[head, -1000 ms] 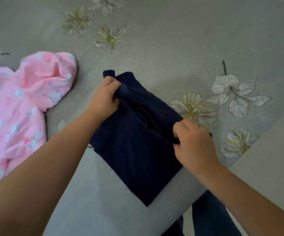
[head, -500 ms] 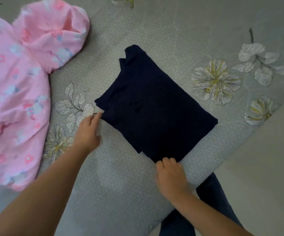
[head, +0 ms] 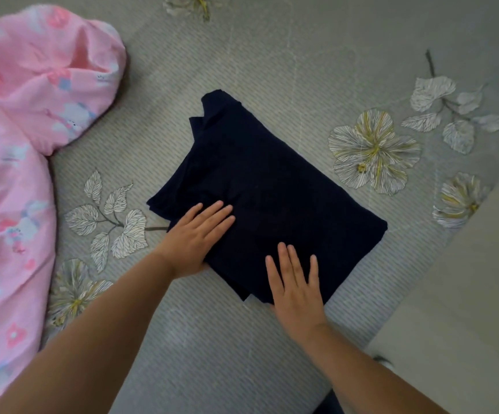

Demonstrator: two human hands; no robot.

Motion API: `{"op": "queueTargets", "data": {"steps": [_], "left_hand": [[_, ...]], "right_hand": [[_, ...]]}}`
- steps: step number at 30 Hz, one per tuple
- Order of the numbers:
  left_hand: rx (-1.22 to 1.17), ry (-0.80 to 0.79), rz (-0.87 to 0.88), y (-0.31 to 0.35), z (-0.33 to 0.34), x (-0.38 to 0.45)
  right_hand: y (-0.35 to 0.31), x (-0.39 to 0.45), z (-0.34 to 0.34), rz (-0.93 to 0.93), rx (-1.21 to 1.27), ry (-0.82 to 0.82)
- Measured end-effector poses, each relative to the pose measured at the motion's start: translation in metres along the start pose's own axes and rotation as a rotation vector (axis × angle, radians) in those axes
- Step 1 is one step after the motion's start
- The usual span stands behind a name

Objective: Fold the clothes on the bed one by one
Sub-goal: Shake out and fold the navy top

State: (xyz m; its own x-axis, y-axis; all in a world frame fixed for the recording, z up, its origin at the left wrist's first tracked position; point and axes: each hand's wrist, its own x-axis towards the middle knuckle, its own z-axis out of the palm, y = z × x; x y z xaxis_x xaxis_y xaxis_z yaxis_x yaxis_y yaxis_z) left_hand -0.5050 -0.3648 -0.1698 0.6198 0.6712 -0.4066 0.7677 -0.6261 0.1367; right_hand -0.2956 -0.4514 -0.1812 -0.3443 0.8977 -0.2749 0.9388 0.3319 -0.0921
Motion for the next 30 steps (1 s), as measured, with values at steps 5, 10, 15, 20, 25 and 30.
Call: {"op": "queueTargets", "data": {"steps": [5, 10, 15, 20, 25, 30], "left_hand": [[-0.008, 0.248, -0.018, -0.002, 0.010, 0.007], [-0.033, 0.212, -0.181, 0.006, -0.009, 0.017], [-0.086, 0.157, -0.324, 0.022, -0.055, 0.032], [0.024, 0.215, -0.311, 0.038, -0.152, 0.083], [0.206, 0.245, -0.187, 0.099, -0.275, 0.164], [0.265, 0.352, -0.160, 0.192, -0.392, 0.257]], "right_hand": [[0.008, 0.007, 0.001, -0.092, -0.019, 0.160], [0.024, 0.014, -0.028, -0.119, 0.131, 0.172], [0.070, 0.024, -0.081, -0.131, 0.182, 0.268], [0.145, 0.033, -0.158, -0.065, 0.114, 0.319], [0.262, 0.024, -0.245, 0.000, 0.061, 0.351], [0.413, -0.003, -0.329, 0.041, 0.045, 0.319]]}}
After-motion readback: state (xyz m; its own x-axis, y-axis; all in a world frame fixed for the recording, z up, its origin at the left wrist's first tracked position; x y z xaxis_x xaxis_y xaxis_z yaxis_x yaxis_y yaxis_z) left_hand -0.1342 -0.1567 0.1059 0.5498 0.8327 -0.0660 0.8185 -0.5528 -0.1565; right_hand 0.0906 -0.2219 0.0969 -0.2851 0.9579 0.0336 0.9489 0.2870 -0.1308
